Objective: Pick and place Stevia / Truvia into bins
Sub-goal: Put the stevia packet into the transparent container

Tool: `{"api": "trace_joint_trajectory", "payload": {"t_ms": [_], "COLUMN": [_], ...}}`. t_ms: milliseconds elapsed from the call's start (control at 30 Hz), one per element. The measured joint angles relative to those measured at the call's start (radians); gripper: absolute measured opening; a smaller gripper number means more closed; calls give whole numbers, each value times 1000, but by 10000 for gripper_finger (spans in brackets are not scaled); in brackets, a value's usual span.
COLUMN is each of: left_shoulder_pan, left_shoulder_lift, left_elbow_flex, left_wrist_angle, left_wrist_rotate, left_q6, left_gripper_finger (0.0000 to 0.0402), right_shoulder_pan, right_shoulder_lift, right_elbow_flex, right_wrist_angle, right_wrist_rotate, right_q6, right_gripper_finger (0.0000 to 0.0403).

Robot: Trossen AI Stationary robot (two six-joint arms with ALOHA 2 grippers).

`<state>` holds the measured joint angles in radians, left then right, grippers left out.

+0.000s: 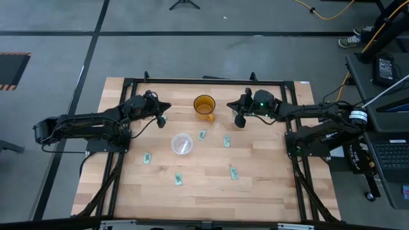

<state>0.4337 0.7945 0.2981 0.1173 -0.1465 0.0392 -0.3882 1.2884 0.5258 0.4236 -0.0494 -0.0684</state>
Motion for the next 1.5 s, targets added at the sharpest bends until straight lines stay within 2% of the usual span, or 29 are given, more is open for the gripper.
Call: {"api": "trace_joint_trajectory", "payload": {"t_ms": [133,333,467,633,767,1167,1400,1500], "left_shoulder_pan": [0,-10,-52,-111,-135,-139,-140,-139], "left_shoulder_lift": [0,0,4,59,150,482,591,619], "left_elbow_flex": [0,0,11,111,194,348,395,396], "left_wrist_angle": [-38,-140,-225,-419,-533,-742,-775,-776], "left_wrist_rotate": [-45,-44,-92,-206,-241,-218,-140,-150], "left_q6": [-42,-208,-300,-384,-431,-449,-448,-457], "left_gripper_finger": [81,159,190,193,193,193,194,194], "right_shoulder_pan": [0,0,0,0,0,0,0,0], "right_shoulder_lift": [0,0,0,0,0,0,0,0], "right_elbow_flex": [-37,-42,-42,-42,-42,-42,-42,-42], "right_wrist_angle": [64,92,109,112,112,120,119,119], "right_wrist_rotate": [-1,-1,-1,-1,-1,0,0,0], "right_q6": [-23,-70,-72,-72,-72,-72,-72,-72], "right_gripper_finger": [6,7,17,12,5,24,25,25]}}
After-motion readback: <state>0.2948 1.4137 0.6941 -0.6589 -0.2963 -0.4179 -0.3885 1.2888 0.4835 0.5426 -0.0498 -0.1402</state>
